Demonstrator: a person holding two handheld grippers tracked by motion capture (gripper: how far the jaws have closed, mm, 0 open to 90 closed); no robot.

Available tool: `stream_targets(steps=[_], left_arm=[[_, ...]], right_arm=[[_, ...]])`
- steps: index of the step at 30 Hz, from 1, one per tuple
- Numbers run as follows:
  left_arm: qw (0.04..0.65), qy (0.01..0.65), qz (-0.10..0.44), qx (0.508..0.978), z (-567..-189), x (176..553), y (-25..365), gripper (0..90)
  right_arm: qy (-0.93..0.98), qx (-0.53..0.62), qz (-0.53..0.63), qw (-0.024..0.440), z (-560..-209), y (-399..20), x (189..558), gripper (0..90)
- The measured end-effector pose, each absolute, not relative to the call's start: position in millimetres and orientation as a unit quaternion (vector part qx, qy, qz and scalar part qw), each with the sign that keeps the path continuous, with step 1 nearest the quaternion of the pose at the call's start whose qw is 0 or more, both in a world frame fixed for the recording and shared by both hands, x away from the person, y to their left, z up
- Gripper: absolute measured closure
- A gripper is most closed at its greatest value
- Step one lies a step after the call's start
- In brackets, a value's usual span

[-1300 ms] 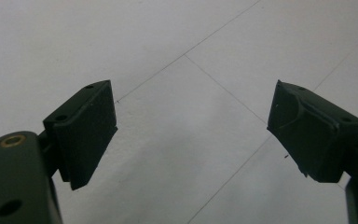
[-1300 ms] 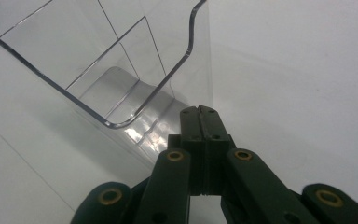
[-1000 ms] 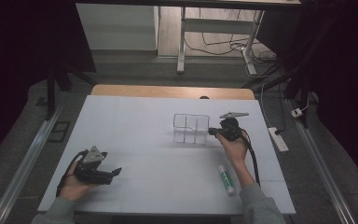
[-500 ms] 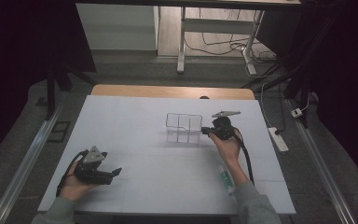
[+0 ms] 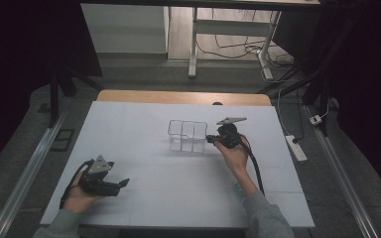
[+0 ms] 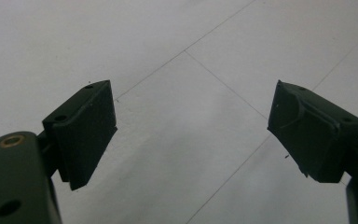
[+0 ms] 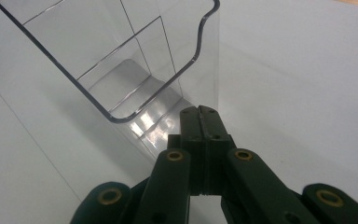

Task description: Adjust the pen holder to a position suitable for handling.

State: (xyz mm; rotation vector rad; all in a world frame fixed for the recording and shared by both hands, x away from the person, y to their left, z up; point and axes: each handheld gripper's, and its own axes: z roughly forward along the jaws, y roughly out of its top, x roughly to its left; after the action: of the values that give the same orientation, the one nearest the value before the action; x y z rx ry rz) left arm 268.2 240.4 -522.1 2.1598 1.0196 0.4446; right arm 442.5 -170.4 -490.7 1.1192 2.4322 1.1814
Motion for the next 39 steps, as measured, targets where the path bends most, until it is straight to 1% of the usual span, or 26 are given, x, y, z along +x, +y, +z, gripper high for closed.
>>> stream_targets(steps=[28,33,39], left_arm=[[0.344,0.392,0.171,0.836,-523.0,267.9,239.6,14.6],[0.345,0.393,0.172,0.835,-522.9,268.1,240.6,14.6],[0.349,0.396,0.172,0.832,-522.8,268.2,242.5,14.7]], right_arm=[[0.829,0.375,0.402,0.105,-494.2,-157.9,449.3,88.7],[0.829,0.372,0.404,0.106,-492.2,-160.6,448.1,88.5],[0.823,0.372,0.415,0.11,-481.3,-173.6,441.3,88.7]])
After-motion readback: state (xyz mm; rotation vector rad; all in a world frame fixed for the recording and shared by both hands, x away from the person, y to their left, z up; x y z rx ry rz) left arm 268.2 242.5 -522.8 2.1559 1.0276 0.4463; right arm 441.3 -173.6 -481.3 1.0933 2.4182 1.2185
